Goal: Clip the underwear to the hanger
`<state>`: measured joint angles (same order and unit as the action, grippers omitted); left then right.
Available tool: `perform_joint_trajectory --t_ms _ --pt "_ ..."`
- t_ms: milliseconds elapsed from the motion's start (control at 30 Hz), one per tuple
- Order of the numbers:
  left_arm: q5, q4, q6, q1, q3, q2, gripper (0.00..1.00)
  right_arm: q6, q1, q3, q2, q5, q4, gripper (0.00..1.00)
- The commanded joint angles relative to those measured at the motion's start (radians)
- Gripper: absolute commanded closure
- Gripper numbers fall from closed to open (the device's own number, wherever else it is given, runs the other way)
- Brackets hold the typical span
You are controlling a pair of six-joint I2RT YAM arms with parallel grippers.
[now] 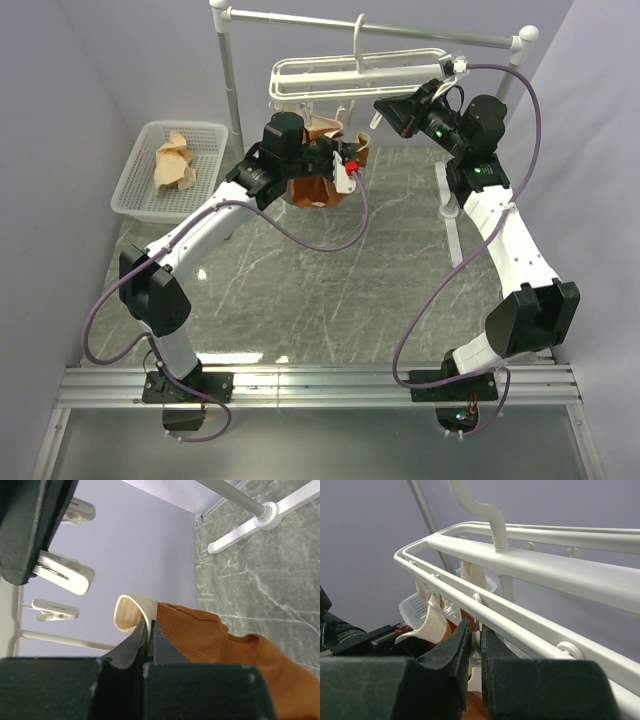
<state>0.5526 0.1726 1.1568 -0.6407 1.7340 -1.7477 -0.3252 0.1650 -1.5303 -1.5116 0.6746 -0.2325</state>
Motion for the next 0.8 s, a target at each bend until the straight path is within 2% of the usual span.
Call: perform_joint_trajectory --t_ms 0,467,767 --pt "0.026 -0.053 -0.028 -0.005 0.056 -0.006 1.0 0.001 0.014 0.019 0.033 0.048 0.028 1.0" --pt "0.036 -0.048 -0.045 -0.011 0.111 -0.026 1.0 0.04 0.034 0.03 0.03 0.045 0.036 1.0" --pt "0.044 -0.062 -0.054 -0.014 0.124 -0.024 1.0 0.13 0.057 0.048 0.037 0.011 0.065 1.0"
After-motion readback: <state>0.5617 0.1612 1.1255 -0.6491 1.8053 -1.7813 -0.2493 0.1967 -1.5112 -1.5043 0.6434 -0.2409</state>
